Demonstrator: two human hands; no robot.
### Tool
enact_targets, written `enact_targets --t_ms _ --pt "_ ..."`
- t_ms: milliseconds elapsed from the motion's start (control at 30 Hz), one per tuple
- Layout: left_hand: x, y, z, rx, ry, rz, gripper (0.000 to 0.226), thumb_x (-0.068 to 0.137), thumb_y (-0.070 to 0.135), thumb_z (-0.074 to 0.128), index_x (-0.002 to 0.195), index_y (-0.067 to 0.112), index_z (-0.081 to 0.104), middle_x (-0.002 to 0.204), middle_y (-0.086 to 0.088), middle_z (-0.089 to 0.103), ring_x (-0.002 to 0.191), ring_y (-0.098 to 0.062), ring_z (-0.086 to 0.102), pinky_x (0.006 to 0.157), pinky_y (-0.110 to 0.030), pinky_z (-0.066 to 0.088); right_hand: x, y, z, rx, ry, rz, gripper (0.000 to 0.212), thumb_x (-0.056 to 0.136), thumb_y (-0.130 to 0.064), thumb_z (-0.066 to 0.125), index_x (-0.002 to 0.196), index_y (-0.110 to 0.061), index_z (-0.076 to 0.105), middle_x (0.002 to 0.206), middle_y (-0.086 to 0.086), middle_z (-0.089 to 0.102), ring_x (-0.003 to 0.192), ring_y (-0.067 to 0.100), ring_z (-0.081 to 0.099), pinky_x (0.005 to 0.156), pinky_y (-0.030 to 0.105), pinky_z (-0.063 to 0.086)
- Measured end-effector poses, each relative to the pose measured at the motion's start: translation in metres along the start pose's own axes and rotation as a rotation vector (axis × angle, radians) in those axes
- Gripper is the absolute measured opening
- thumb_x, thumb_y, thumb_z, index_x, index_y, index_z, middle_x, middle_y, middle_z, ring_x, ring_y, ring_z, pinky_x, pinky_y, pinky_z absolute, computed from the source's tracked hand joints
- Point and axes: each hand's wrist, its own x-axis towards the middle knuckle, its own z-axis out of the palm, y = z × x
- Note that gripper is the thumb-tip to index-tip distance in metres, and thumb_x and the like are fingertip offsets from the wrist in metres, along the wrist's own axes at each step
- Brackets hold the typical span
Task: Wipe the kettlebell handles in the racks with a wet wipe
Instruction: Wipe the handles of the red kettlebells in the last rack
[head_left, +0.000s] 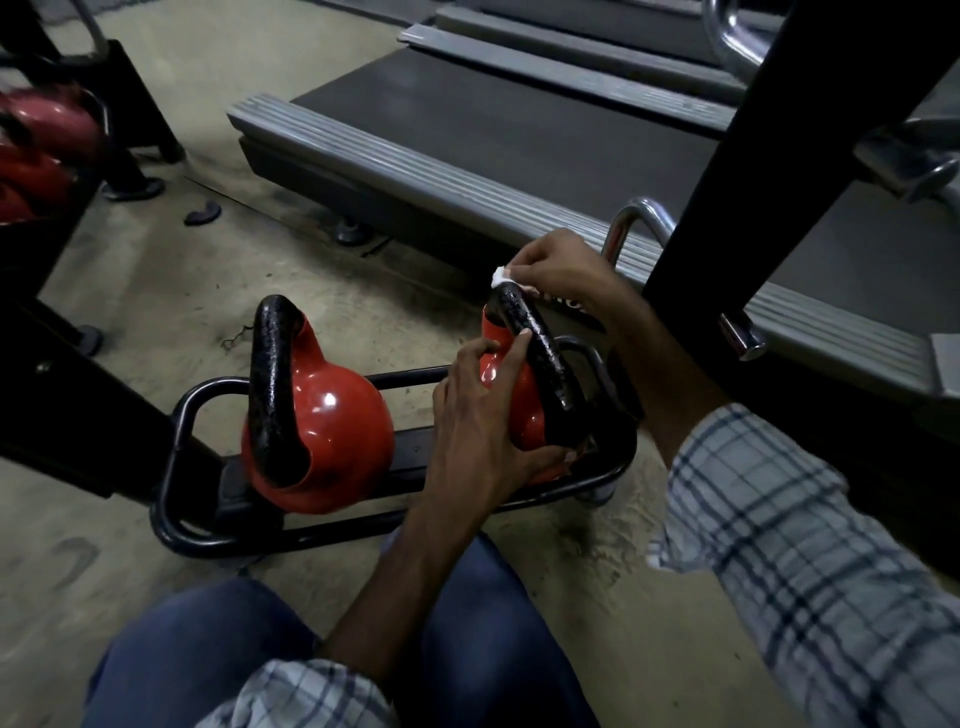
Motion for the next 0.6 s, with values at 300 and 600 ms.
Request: enact_targets --t_ms 300,600 --pt "0.002 -0.002 0.0 -0.021 0.017 -0.003 0.118 0.058 0.063 0.084 0.155 0.04 0.022 0.152 0.0 0.021 0.136 -0.023 0.032 0.112 -0.043 0.033 -0.003 -0.03 -0.009 -0.298 -0.026 -0.24 0.007 0.078 -0.027 0.082 0.079 -0.021 0.079 0.075 -0.006 0.073 0.072 0.006 0.067 0.063 0.023 0.052" --pt "0.001 -0.004 0.002 0.012 0.09 -0.097 0.135 0.047 0.069 0.086 0.155 0.021 0.02 0.155 -0.001 0.022 0.141 -0.021 0.027 0.117 -0.042 0.025 -0.018 -0.033 0.008 -0.46 0.01 -0.287 0.009 0.079 -0.029 0.081 0.079 -0.024 0.074 0.076 -0.013 0.063 0.078 0.007 0.062 0.058 0.018 0.035"
